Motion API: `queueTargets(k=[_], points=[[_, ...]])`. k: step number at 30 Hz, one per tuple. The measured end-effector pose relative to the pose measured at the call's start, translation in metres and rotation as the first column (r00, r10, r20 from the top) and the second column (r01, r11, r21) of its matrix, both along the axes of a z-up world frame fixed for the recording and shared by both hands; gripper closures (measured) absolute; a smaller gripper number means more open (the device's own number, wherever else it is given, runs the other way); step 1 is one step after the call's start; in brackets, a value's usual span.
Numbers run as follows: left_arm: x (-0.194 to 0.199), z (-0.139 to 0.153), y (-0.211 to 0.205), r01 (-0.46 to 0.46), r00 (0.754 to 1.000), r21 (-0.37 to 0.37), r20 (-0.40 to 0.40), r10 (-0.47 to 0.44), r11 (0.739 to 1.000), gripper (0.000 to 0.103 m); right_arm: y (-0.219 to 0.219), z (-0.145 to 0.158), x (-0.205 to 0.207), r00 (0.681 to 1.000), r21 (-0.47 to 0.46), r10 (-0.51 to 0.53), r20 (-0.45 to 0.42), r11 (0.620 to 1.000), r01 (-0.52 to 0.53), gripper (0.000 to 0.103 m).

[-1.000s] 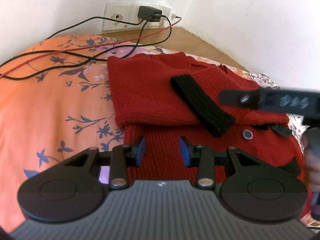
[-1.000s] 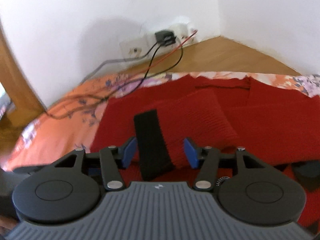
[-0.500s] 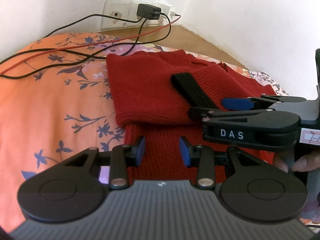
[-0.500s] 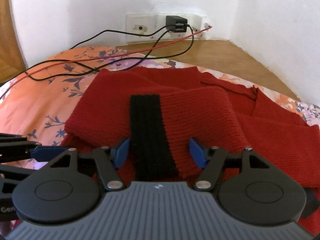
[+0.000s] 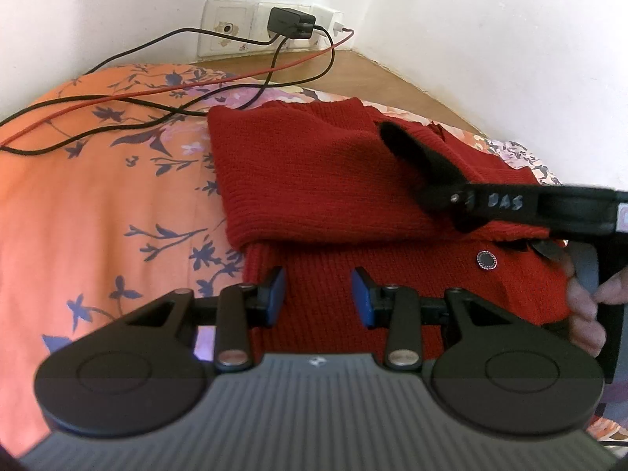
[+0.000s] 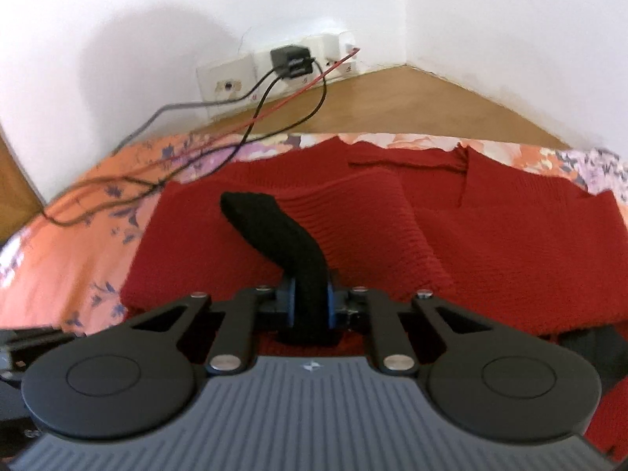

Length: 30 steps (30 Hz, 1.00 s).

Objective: Fold small clothes

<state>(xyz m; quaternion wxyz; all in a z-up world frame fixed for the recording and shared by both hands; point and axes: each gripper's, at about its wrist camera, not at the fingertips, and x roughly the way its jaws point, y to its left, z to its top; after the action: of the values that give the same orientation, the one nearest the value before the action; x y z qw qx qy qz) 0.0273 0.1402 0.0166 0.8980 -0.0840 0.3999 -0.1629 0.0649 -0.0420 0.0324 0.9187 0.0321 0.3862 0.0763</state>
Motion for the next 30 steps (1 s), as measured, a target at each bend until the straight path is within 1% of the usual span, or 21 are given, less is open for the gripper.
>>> queueTargets(k=[5,8,12,21,25,30], points=[[-0.003,0.007,-0.003,-0.002,1.000,-0.005,0.012,0.002,1.000,0.064,-0.023,0.022,-0.005,0.998,0.073,-0.040,0.045,0.997,0.037,0.088],[-0.004,0.011,-0.008,-0.001,1.000,0.006,0.027,0.001,1.000,0.064,-0.036,0.036,-0.006,0.996,0.092,-0.055,0.073,0.995,0.048,0.088],[-0.004,0.014,-0.016,0.002,1.000,0.007,0.025,-0.002,1.000,0.064,-0.056,0.055,-0.011,0.992,0.111,-0.066,0.111,0.992,0.054,0.089],[0.000,0.010,-0.037,0.000,1.000,0.012,0.021,0.000,1.000,0.064,-0.105,0.079,-0.011,0.984,0.173,-0.108,0.140,0.981,0.083,0.090],[0.004,0.006,-0.047,-0.008,1.000,0.028,0.017,0.007,1.000,0.064,-0.121,0.091,-0.012,0.980,0.209,-0.113,0.161,0.975,0.078,0.090],[0.009,0.002,-0.058,-0.028,0.999,0.075,0.030,0.026,0.997,0.064,-0.139,0.112,-0.012,0.970,0.251,-0.118,0.213,0.966,0.062,0.090]])
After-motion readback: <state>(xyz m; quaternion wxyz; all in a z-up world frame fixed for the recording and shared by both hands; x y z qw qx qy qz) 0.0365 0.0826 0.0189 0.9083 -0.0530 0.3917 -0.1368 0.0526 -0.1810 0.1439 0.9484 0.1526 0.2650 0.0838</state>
